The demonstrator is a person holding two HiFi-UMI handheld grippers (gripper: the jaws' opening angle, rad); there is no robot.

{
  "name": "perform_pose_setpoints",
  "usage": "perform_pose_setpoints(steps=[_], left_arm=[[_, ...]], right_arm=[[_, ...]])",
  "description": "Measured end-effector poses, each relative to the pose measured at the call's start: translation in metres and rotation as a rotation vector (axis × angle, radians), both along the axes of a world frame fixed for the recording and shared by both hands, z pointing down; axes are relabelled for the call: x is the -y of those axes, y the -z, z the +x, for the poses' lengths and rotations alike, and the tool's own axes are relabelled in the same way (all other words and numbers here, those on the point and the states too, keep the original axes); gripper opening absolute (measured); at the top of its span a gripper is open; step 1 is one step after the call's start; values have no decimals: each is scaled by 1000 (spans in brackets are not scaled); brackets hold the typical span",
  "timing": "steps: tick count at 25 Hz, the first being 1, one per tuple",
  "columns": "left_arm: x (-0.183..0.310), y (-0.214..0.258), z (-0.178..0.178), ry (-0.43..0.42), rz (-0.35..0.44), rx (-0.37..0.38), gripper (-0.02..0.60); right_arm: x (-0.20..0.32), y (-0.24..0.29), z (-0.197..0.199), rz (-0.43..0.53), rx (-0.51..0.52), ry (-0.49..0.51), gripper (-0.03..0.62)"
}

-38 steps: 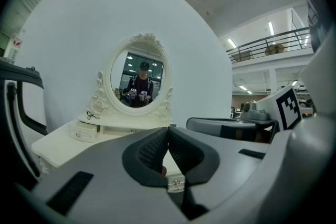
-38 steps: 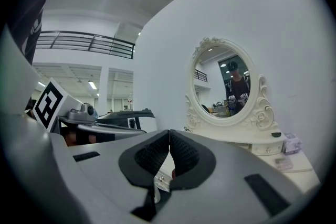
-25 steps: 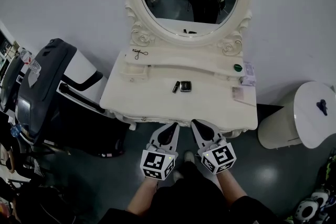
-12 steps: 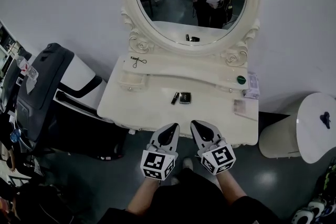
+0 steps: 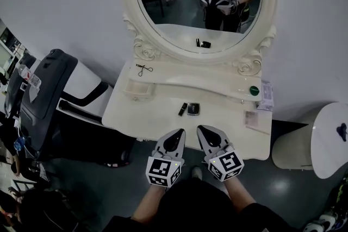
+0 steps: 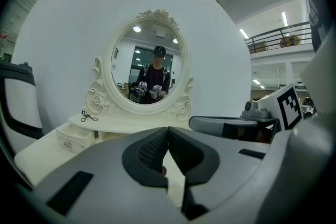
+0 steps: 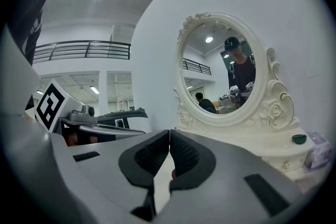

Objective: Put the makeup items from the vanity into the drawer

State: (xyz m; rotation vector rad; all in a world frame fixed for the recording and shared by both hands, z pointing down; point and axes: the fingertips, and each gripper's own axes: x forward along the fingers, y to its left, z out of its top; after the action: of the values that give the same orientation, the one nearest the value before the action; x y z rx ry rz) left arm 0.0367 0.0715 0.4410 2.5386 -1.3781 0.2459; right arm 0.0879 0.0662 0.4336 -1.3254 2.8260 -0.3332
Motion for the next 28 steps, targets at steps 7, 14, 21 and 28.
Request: perform_pose_setpoints(steps=[7, 14, 21, 28], left_arm=[[22, -9, -2, 10, -21, 10, 15], [49, -28, -9, -8, -58, 5, 15], [80, -49, -22, -31, -106, -9, 15], [111, -67, -35, -88, -145, -10, 15]], right_arm=[[22, -7, 1, -17, 4, 4, 25], [48, -20, -6, -46, 0, -16, 25], [79, -35, -19, -83, -12, -43, 25], [111, -50, -30, -120, -27, -104, 25]])
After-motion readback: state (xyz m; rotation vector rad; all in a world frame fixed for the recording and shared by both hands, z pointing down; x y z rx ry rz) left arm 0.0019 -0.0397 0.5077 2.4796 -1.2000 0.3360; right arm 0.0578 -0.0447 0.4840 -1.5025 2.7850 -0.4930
